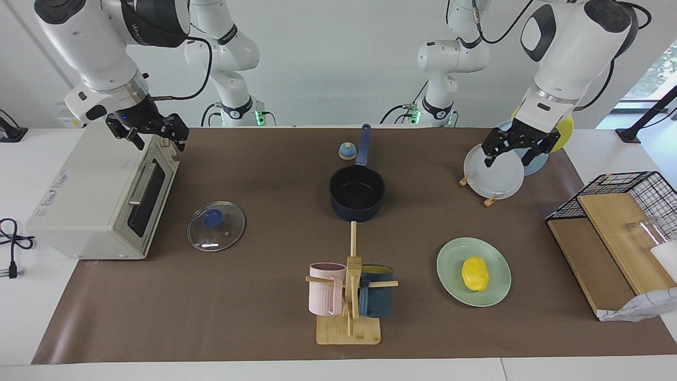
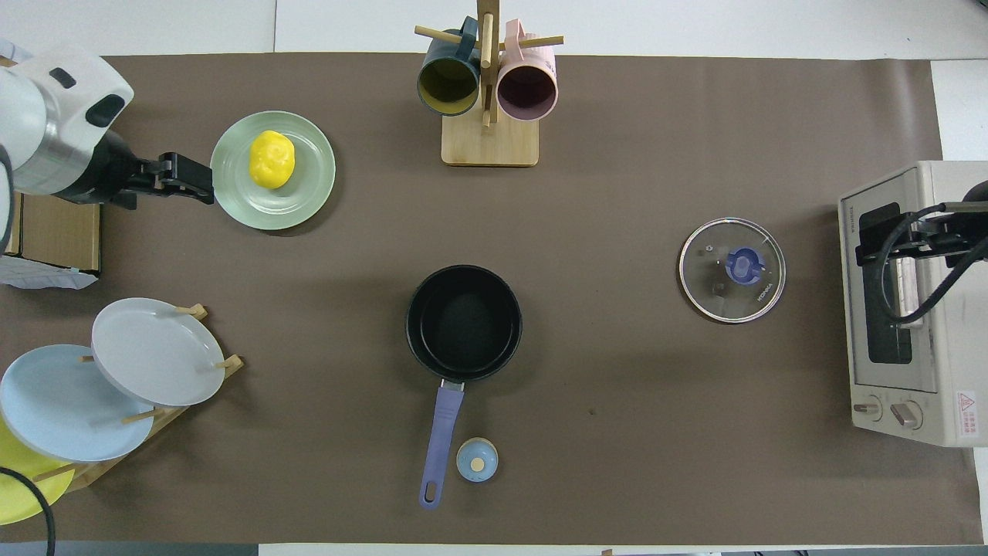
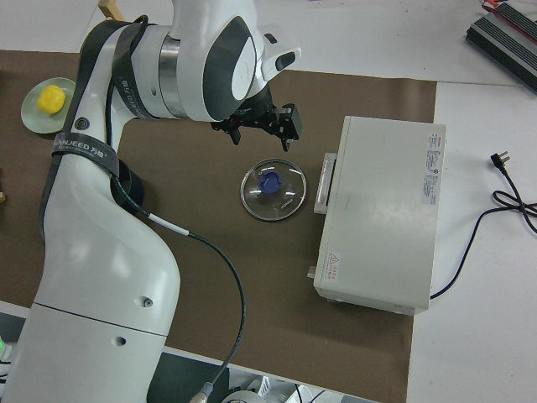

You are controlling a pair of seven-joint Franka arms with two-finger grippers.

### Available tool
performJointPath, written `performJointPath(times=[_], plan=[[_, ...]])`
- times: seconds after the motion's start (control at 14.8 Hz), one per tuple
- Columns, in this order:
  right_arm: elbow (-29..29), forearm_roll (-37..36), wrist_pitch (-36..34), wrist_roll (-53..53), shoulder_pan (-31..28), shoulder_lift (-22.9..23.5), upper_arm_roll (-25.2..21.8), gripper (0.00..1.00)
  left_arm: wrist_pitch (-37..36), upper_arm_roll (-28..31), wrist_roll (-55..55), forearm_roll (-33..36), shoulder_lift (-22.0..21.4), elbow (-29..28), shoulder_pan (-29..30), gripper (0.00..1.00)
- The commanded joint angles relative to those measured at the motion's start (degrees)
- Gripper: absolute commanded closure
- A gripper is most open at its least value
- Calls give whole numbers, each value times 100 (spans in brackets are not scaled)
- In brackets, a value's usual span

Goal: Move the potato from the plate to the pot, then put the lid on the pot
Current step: 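Lower the left gripper over the yellow potato and close on it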

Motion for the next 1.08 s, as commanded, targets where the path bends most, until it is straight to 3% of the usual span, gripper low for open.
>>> performJointPath(times=[0.0,0.27,1.01], plan=[[-66,67,28,43,-107,-67,65,0,481,31,64,88,938,605,-105,0],[-66,67,20,43,-107,-67,65,0,853,31,134,403,2055,1298,-316,0],[-66,67,20,43,-107,-67,65,0,1696,40,398,703,2162,860,-290,0]])
